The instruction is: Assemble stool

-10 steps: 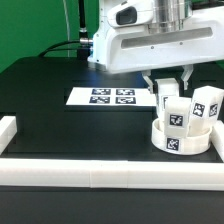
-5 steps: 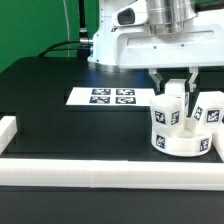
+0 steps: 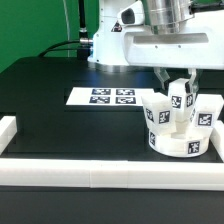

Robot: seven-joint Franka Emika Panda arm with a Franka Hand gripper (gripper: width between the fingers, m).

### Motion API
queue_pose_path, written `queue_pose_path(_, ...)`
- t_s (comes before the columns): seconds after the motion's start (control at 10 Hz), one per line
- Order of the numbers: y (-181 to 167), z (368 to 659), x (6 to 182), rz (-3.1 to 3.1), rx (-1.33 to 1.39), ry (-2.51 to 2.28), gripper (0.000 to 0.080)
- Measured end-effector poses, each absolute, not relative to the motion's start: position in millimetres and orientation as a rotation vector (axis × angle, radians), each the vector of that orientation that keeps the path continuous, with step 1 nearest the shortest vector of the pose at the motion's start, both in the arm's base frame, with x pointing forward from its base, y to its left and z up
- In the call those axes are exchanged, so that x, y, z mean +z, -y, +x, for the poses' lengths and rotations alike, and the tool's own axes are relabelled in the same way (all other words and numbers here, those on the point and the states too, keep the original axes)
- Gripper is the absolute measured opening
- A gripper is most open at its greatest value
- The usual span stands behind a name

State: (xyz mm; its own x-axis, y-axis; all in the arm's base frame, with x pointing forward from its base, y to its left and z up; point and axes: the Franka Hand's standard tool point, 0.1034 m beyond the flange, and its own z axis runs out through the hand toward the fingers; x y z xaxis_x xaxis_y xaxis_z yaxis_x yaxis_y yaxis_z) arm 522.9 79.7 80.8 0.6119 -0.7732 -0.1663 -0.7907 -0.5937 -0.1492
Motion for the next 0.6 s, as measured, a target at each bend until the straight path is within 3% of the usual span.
queue_pose_path(0.2, -80.2, 522.8, 80.5, -2.629, 0.124, -1.293, 0.0341)
queue_pose_path(0.3, -80.2, 522.8, 80.4, -2.629, 0.124, -1.292, 0.0524)
queue_pose_path(0.4, -80.2, 522.8, 80.4, -2.629, 0.125, -1.292, 0.0609)
queue_pose_path(0.6, -80.7, 522.2, 81.1, -2.633, 0.131, -1.287, 0.0641)
